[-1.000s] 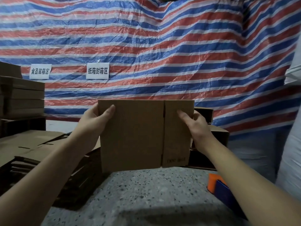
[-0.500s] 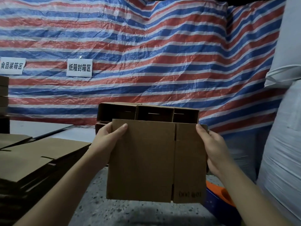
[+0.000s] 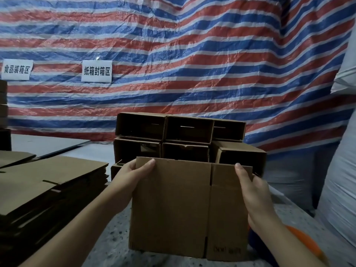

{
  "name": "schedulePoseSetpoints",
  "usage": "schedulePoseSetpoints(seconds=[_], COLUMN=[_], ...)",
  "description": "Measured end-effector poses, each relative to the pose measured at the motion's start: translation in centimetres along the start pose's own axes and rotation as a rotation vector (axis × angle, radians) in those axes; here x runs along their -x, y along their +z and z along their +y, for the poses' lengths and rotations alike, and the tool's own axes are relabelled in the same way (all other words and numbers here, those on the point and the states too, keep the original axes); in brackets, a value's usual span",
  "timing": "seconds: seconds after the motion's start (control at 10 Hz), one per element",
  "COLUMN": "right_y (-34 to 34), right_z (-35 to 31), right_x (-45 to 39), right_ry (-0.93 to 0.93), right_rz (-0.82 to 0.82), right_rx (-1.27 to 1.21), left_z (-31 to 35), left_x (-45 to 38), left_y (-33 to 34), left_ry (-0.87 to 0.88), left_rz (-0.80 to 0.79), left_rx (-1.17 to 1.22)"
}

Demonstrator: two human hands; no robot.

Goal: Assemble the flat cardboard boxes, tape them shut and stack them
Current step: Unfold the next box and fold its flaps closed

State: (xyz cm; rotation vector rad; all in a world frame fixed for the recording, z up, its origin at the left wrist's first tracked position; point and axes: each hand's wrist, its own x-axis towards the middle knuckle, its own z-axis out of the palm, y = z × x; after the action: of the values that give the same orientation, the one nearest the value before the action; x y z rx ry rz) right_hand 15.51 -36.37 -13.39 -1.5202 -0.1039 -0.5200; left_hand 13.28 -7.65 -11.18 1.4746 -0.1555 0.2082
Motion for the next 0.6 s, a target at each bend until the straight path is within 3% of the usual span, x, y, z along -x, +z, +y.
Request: schedulePoseSetpoints(seconds=[0.1,0.4,0.6], right_y=[0.1,0.2,0.5], right_z=[-0.3,-1.6,-1.4], right_x=[0.2,0.3,0.4], right_ry=[-0.012,0.091,0.079], right_rz=[0.016,0.019,0.040], right_rx=[-0.003,-0.038,-0.072], left_z=[1.1,2.0,1.7], left_x=[0.3,0.6,0.1], left_y=[0.0,2.3,2.3], left_ry=[-0.050,-0.140,-0.136], left_rz=[-0.063,0.142,0.196], left_rx=[-0.014,0.003,0.040])
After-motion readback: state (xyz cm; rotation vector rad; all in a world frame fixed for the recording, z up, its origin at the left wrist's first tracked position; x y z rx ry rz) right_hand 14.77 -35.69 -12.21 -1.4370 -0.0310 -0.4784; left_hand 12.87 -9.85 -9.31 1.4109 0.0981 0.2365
